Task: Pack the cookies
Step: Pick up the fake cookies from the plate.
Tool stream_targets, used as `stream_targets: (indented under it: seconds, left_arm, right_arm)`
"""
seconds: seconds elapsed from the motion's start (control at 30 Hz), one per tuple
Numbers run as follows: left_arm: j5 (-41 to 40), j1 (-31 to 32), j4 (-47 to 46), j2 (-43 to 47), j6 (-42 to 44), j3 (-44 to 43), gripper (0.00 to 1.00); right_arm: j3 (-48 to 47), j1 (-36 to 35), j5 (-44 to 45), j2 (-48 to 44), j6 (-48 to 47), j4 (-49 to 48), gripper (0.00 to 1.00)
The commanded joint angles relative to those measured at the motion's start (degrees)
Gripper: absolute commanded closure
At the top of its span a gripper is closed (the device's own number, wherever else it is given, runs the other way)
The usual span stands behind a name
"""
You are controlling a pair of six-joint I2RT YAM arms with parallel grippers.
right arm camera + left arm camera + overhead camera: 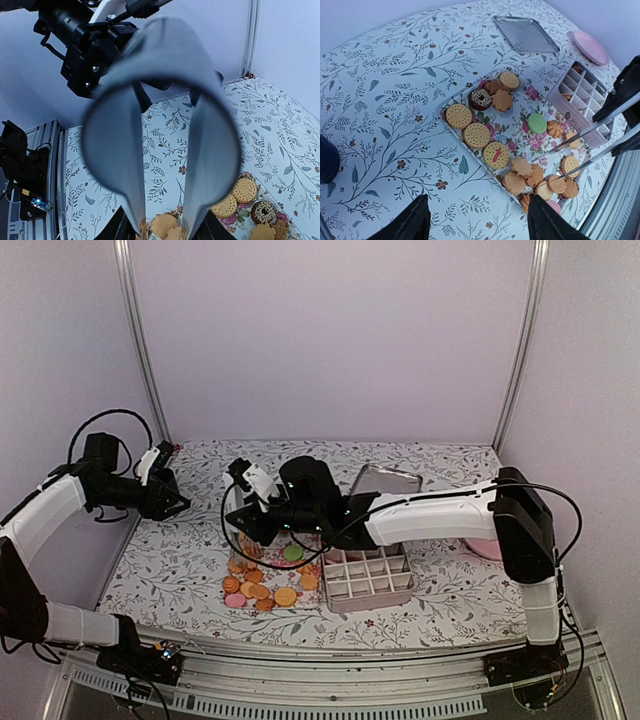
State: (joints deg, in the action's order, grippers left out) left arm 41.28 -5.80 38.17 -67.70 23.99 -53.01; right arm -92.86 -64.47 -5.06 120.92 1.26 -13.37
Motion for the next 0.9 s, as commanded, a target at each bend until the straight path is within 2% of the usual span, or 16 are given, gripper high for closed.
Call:
stream_targets:
  seconds: [0.0,0.43,0.87]
  left_arm:
    - [-0.4,-0.3,-0.6,1.5,1.0,1.1,0.33]
    - [0.0,-0.3,-0.6,1.0,0.8,0.6,0.33]
    - [0.0,-0.3,-0.9,0.2,0.7,0.7,0.33]
  right_arm:
    - [-4.7,0.1,-0.4,4.3,-0.6,0.0,0.61]
    - [-7.5,0.2,2.4,9.3,-3.1,0.1,0.62]
    - [-2.0,2.2,4.0,3.6,-2.0,-0.8,0.95]
